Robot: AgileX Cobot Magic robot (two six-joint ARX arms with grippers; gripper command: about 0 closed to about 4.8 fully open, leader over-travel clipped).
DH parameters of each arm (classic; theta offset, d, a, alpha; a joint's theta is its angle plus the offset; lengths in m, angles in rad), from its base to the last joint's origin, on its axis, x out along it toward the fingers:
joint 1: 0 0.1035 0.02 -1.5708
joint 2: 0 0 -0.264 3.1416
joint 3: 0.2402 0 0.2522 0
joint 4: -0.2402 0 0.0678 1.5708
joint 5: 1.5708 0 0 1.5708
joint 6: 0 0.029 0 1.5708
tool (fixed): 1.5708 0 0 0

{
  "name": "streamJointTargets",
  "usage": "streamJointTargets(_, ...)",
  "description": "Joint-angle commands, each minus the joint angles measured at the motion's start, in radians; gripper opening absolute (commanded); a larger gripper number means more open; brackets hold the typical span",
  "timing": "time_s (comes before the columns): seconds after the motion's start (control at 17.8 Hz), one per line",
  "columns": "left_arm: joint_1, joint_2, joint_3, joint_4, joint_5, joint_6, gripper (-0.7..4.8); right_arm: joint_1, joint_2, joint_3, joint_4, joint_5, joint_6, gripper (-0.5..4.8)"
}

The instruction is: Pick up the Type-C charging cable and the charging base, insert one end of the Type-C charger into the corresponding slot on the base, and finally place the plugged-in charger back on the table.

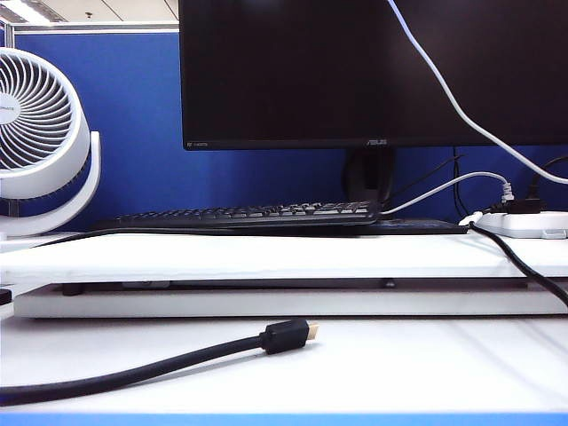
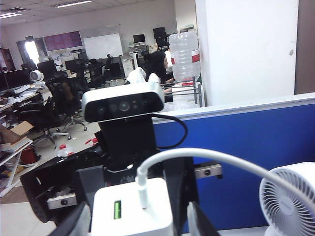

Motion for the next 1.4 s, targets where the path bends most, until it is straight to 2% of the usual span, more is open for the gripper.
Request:
streamJointTargets(0.06,0.000,-0.003,0.005,0.022,0.023,0.001,-0.06,-0.001,-0.002,0.002,0.025,-0.001,0.004,2.64)
streamJointTargets(0.45,0.000,0.001,0.005,0.029,0.049,0.004,-0.06,0.050,0.012,0.001,0.032,0.000,0.004,2.60)
streamJointTargets(0.51,0.000,0.001,0.005,0.030,0.049,0.004,-0.06,0.050,0.015,0.001,0.031,-0.001,0.004,2.47)
streamJointTargets(0.56,0.000,0.001,0.005,0.029,0.049,0.004,-0.06,0.050,0.017,0.001,0.032,0.003,0.004,2.05)
streamJointTargets(0.79,0.000,0.013,0.005,0.030,0.049,0.004,-0.06,0.050,0.029,0.001,0.031,0.003,0.006,1.98)
streamJointTargets(0.9,0.000,0.016,0.005,0.037,0.048,0.004,-0.06,0.050,0.030,0.000,0.031,-0.001,0.004,0.89)
streamJointTargets(1.01,0.000,0.016,0.005,0.040,0.048,0.004,-0.06,0.050,0.030,0.000,0.031,-0.002,0.003,0.89)
streamJointTargets(1.18,0.000,0.016,0.005,0.040,0.045,-0.004,-0.06,0.050,0.030,0.000,0.031,-0.010,0.003,0.39)
streamJointTargets(1.24,0.000,0.016,0.005,0.040,0.045,-0.008,-0.06,0.050,0.030,0.000,0.031,-0.024,0.000,0.00)
streamJointTargets(1.4,0.000,0.016,0.005,0.040,0.025,-0.061,-0.06,0.050,0.030,0.000,0.015,-0.024,-0.010,-0.01)
